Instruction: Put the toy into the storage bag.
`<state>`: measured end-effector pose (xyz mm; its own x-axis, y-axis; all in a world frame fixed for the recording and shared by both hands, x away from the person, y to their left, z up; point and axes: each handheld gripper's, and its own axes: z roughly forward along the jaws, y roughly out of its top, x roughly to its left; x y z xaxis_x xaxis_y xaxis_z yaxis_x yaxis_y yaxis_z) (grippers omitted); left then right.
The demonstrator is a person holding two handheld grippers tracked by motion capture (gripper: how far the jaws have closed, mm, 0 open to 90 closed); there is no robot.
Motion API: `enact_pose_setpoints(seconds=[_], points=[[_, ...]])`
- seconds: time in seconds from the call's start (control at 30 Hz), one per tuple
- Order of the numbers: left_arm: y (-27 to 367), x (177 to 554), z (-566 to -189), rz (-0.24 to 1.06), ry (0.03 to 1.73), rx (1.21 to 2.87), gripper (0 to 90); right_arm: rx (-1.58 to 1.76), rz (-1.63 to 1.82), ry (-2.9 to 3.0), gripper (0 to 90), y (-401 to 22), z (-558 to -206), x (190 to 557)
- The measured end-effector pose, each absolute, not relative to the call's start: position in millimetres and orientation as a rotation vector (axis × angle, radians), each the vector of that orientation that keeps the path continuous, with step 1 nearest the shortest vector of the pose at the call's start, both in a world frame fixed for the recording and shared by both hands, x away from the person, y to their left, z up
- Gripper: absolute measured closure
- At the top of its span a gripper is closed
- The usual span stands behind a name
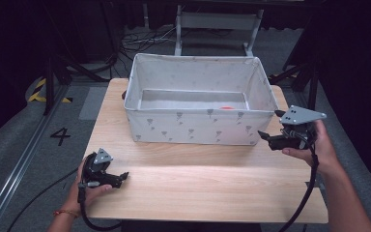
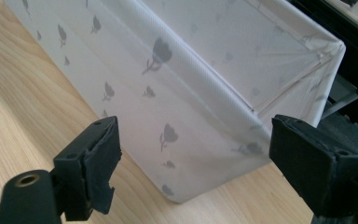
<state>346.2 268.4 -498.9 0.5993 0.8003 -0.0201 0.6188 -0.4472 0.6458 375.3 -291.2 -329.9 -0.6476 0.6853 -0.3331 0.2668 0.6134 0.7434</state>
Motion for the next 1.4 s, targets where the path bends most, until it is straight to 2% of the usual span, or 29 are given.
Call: enact_pose_setpoints(seconds=[0.67, 1.4], points=[[268.2, 344.2, -498.8, 0.393, 1.141, 2.202, 0.6, 0.794, 0.84, 2.314, 17.9, -303.0, -409.0, 358.1], [268.0, 343.7, -498.8, 0.39, 1.147, 2.201, 0.6, 0.953, 0.898, 2.342, 17.9, -328.5, -468.5, 335.2]])
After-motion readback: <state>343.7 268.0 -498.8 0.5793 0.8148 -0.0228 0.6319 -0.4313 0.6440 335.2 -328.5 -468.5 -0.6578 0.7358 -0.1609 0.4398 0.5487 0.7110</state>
